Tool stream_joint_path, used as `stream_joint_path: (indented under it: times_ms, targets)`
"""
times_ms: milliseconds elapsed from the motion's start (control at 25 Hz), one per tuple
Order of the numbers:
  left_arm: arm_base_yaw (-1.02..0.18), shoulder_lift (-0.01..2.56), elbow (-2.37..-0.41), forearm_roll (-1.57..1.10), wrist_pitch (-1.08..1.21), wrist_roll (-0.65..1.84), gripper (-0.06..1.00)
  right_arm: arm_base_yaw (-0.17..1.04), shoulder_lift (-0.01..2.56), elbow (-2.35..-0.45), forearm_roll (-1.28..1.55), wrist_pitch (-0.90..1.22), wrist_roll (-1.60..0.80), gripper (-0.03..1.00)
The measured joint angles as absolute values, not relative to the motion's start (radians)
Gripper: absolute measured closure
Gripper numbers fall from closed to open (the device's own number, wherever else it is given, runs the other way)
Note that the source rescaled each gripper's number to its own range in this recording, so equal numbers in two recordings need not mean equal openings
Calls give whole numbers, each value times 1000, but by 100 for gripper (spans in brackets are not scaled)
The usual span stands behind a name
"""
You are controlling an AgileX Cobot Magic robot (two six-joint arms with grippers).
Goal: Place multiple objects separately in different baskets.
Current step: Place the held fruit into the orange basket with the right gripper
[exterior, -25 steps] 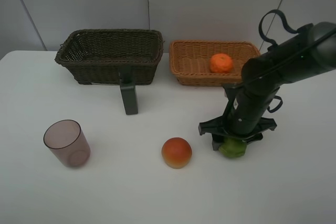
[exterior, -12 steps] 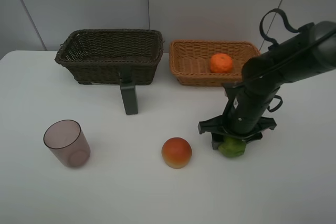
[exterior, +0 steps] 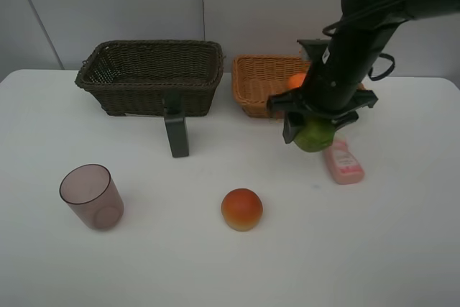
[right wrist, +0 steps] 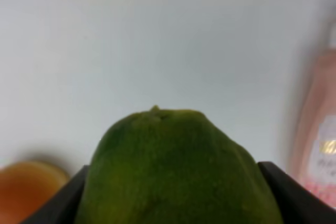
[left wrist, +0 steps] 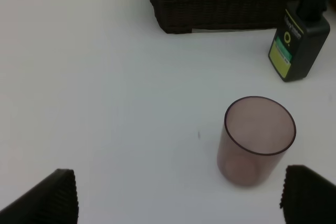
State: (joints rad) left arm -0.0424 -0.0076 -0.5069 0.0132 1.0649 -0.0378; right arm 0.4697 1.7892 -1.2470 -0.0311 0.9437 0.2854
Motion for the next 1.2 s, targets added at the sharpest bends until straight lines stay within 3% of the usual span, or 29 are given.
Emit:
stream_joint_path:
  times_ms: [400,600,1200]
  targets:
    - [-42,-8,-507,13,1065,-38,-6,453,2096,-1827,-34,1037,245,78]
    - [-42,-8,-507,13,1065,-38,-6,453,2231,-2018,-81,1027,243,77]
    - [-42,-8,-507,13,1065,-38,-6,427,2382,-2054,-113,865,242,78]
